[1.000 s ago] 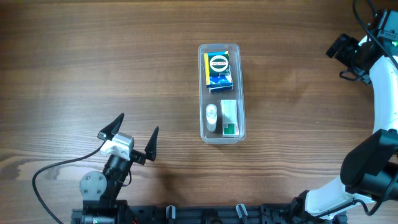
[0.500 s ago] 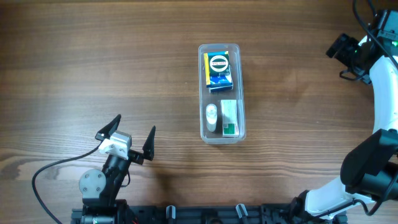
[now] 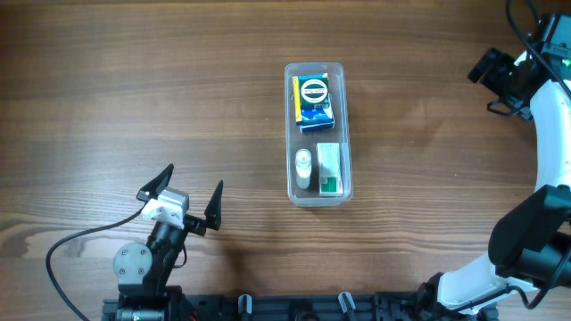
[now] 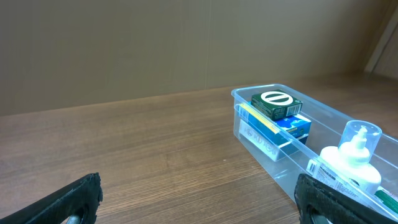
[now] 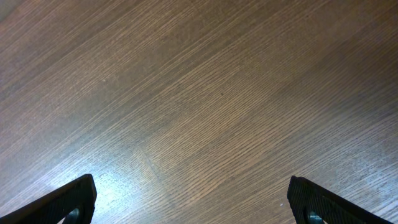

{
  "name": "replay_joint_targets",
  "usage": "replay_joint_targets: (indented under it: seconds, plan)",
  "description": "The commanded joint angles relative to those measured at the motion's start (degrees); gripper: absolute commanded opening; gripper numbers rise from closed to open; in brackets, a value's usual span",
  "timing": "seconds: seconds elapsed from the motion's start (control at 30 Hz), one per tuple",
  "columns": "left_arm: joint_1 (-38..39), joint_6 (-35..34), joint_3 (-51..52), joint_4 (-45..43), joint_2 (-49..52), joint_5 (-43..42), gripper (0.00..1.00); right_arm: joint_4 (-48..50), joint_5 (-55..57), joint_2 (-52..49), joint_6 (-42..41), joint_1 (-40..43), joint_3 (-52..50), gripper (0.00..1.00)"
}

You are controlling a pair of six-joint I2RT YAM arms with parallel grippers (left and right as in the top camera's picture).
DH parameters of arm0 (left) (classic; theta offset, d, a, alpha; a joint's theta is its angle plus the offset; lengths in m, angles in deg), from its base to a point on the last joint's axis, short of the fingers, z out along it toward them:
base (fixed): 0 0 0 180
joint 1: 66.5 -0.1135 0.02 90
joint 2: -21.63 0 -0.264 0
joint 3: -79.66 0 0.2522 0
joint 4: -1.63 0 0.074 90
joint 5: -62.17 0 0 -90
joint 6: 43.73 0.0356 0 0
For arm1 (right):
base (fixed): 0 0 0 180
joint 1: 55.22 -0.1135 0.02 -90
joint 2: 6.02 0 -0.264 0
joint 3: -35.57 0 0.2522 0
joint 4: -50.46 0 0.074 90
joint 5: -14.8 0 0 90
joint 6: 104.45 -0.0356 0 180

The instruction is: Pack container

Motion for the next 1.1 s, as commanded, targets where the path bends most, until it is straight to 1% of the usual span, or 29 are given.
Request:
replay_joint_targets:
  seconds: [0.0, 0.07, 0.17, 0.33, 0.4, 0.43, 0.57, 0.73, 0.77, 0.9, 0.97, 1.07]
  plan:
    - [-0.5, 0.7, 0.3, 0.1, -0.6, -0.7, 1.0, 0.2, -0.3, -0.1, 0.6, -0.1, -0.3, 1.0]
    - [-0.5, 0.7, 0.3, 0.1, -0.6, -0.7, 1.0, 0.2, -0.3, 0.3, 0.6, -0.1, -0.3, 1.0]
    - [-0.5, 0.7, 0.3, 0.1, -0.6, -0.7, 1.0, 0.2, -0.3, 4.1, 0.6, -0.7, -0.3, 1.0]
    - [-0.5, 0.7, 0.3, 0.1, -0.6, -0.7, 1.0, 0.2, -0.3, 16.4, 0.6, -4.6, -0.3, 1.0]
    - [-0.5, 0.7, 0.3, 0.1, -0.6, -0.7, 1.0, 0.2, -0.3, 23.7, 0.5, -8.5, -0.3, 1.0]
    - [-0.5, 0.7, 0.3, 0.1, -0.6, -0.7, 1.0, 0.2, -0.3, 25.3, 0.5, -9.6, -0.3, 1.0]
    - [-0.5, 0.7, 0.3, 0.1, -0.6, -0.7, 1.0, 0.1, -0.3, 36.9, 0.6, -16.3, -0.3, 1.0]
    - [-0.5, 0.7, 0.3, 0.1, -0.6, -0.7, 1.0, 0.1, -0.1, 45.8, 0.8, -16.8, -0.5, 1.0]
    - [-0.5, 0.7, 0.3, 0.1, -0.6, -0.7, 1.0, 0.1, 1.6, 47.6, 0.7, -16.8, -1.0, 1.0]
    - [-0.5, 0.7, 0.3, 0.1, -0.6, -0.7, 1.0, 0.4, 3.8, 56.0, 0.8, -16.8, -9.7, 1.0]
    - [-0.5, 0.7, 0.3, 0.1, -0.6, -0.7, 1.0, 0.4, 5.1, 62.3, 0.7, -17.0, -18.0, 1.0]
    - [-0.5, 0.7, 0.3, 0.1, -0.6, -0.7, 1.0, 1.7, 5.0, 69.3, 0.8, -18.2, -26.7, 1.0]
